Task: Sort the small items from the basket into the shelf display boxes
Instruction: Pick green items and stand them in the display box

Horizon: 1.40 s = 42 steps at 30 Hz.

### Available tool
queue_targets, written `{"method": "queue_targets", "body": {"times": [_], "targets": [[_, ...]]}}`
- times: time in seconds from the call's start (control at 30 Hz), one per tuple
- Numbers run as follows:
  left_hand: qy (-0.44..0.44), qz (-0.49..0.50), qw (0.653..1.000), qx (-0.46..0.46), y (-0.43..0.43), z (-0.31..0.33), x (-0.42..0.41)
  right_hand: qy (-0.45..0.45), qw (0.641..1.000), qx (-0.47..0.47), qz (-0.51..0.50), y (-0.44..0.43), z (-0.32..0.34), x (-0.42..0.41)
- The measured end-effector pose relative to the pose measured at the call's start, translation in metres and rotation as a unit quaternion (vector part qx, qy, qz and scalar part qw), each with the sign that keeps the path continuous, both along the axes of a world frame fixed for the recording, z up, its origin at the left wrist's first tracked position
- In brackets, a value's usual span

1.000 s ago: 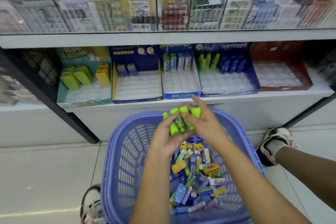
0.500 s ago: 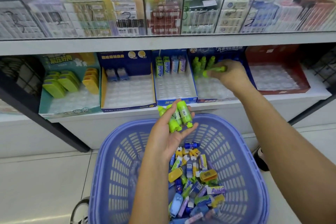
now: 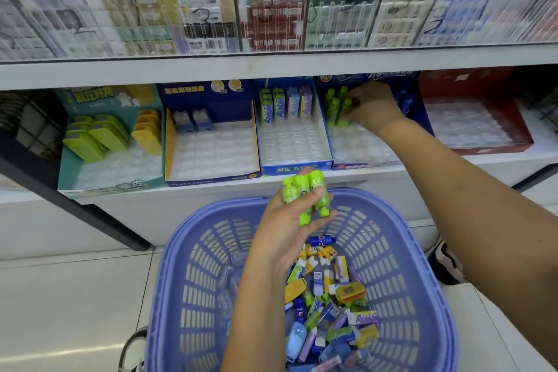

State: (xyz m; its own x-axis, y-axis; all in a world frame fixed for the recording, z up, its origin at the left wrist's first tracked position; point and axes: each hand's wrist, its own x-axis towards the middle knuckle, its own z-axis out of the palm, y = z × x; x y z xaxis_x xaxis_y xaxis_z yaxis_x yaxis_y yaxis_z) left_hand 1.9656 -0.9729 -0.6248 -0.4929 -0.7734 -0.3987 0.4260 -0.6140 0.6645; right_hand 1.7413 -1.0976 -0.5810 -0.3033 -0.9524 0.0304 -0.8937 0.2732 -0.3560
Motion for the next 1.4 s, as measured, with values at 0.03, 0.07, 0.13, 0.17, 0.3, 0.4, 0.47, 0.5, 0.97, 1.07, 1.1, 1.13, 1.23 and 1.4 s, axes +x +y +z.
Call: {"method": "queue_targets", "body": {"times": [0.03,0.07,0.13,0.17,0.3,0.4,0.47,0.5,0.97,1.07,1.1,1.13,1.23,1.4], "targets": [[0.004,-0.002,1.0,0.004,0.001,0.001,0.0,-0.009,1.0,0.004,-0.006,-0.001,0.0,0.0],[0.007,-0.002,1.0,0.008,0.001,0.002,0.0,-0.015,1.0,0.005,-0.01,-0.002,0.0,-0.001],[0.015,0.004,1.0,0.015,0.003,0.005,-0.001,-0.025,0.999,0.009,-0.019,0.0,0.002,0.0],[0.021,0.008,1.0,0.019,0.003,0.007,-0.001,-0.026,0.999,0.008,-0.026,0.002,0.003,0.001],[0.06,0.032,0.997,0.038,0.003,0.01,0.001,-0.06,0.994,-0.083,-0.042,0.034,0.013,0.015],[0.065,0.063,0.995,0.034,0.005,0.011,-0.002,-0.19,0.976,-0.1,-0.03,0.085,0.012,0.038],[0.063,0.082,0.994,0.022,0.007,0.011,-0.006,-0.276,0.96,-0.034,0.005,0.123,0.008,0.062],[0.062,0.083,0.995,0.013,0.008,0.011,-0.008,-0.304,0.952,-0.007,0.023,0.138,0.004,0.072],[0.02,0.068,0.998,-0.001,0.004,0.006,-0.006,-0.142,0.965,-0.204,-0.078,0.087,0.018,-0.003],[0.016,0.062,0.998,0.0,0.002,0.003,-0.007,-0.051,0.989,-0.133,-0.035,0.051,0.025,-0.018],[0.016,0.059,0.998,0.002,0.001,0.002,-0.007,-0.028,0.994,-0.103,-0.015,0.041,0.025,-0.02],[0.015,0.055,0.998,0.004,0.0,0.0,-0.006,-0.013,0.997,-0.081,0.003,0.033,0.024,-0.021],[0.013,0.047,0.999,0.014,-0.002,-0.004,-0.006,0.02,0.998,-0.042,0.039,0.02,0.022,-0.026],[0.023,0.043,0.999,0.012,-0.006,-0.005,-0.004,0.074,0.995,0.031,0.064,0.01,0.015,-0.035]]}}
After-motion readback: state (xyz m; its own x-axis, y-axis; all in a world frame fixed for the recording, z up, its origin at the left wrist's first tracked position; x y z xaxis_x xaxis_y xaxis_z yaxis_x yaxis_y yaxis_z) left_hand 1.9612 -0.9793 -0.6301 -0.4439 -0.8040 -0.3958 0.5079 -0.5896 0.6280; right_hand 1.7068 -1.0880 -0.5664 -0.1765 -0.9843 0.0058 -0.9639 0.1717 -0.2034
